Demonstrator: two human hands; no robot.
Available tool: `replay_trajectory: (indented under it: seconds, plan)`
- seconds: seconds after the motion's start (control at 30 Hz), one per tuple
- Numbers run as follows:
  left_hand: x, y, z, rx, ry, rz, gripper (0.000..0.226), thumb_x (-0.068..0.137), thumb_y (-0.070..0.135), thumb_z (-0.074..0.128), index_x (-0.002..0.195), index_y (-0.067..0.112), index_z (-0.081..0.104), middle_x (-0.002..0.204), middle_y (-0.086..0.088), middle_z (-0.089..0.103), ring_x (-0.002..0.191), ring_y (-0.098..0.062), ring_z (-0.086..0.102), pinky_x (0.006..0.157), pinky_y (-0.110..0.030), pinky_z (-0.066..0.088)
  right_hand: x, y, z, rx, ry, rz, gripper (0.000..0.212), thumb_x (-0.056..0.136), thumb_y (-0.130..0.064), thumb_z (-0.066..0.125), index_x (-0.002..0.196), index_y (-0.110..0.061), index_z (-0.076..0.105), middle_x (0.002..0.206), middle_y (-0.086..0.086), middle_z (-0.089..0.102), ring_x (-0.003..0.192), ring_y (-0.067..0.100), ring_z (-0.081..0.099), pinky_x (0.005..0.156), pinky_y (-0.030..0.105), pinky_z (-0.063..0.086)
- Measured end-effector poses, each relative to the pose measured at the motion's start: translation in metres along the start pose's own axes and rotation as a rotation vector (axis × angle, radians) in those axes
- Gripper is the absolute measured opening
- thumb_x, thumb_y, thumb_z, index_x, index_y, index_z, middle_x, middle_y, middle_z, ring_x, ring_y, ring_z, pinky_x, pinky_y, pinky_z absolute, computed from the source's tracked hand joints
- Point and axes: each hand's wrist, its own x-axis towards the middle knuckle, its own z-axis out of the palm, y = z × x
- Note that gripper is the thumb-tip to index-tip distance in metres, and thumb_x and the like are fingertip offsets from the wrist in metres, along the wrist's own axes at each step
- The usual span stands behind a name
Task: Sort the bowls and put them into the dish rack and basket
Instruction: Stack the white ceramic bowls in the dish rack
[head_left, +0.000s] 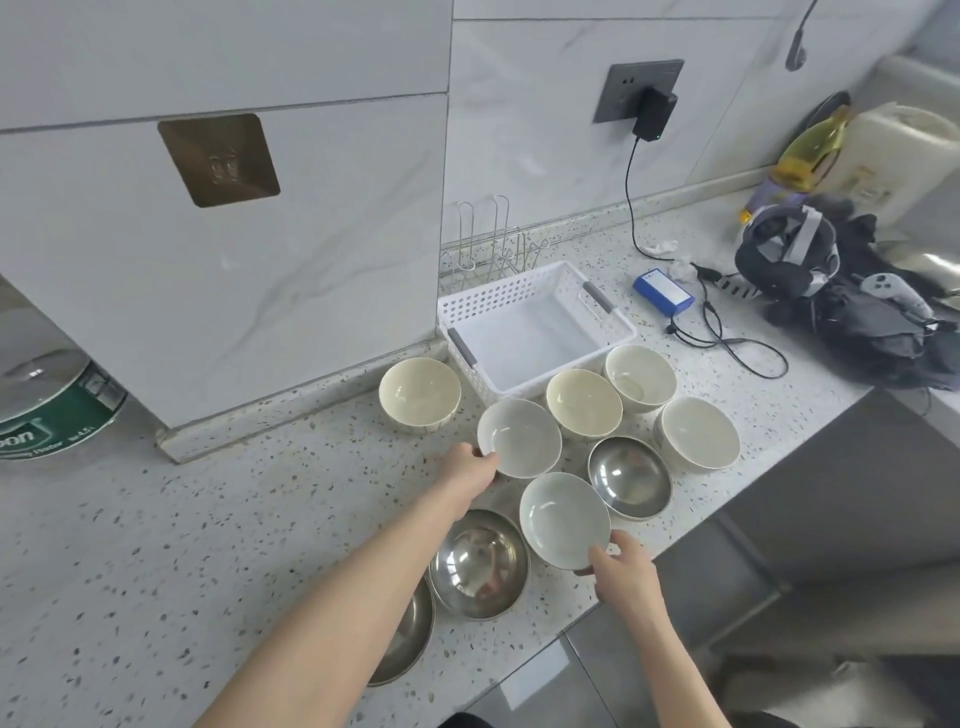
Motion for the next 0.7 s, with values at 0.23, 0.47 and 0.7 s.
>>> replay_trajectory:
  seconds: [0.23,0.47,0.7]
  plan:
    - [0.002,0.003,-0.002,-0.004,0.029,0.02,0.012,0.085,0.009,0.051,0.074,0.013,0.048,0.067,-0.005,0.054,0.049,-0.013,0.04,0.036,-0.018,0.025,-0.001,-0.001,-0.002,0.039,0.019,-0.026,0.028,0.086,-0.014,0.048,0.112,-0.02,0.057,0.073,0.0,0.073,0.071,0.011,0.059,0.063,0.033,0.046]
    - [-0.018,0.005,-0.029,-0.011,0.074,0.126,0.012,0.083,0.009,0.054,0.072,0.012,0.055,0.065,-0.004,0.066,0.056,-0.012,0.062,0.041,-0.018,0.034,-0.012,-0.009,-0.014,-0.067,0.133,-0.115,0.024,0.088,-0.023,0.05,0.111,-0.027,0.057,0.066,-0.008,0.071,0.077,0.009,0.061,0.062,0.03,0.044]
    - [-0.066,0.009,-0.07,-0.09,0.074,0.172,0.009,0.084,0.011,0.054,0.076,0.009,0.058,0.069,-0.008,0.075,0.031,0.002,0.042,0.044,-0.022,0.029,-0.023,-0.043,-0.028,-0.157,0.192,-0.226,0.016,0.086,-0.021,0.051,0.097,-0.02,0.061,0.068,-0.006,0.071,0.075,0.018,0.062,0.065,0.033,0.048]
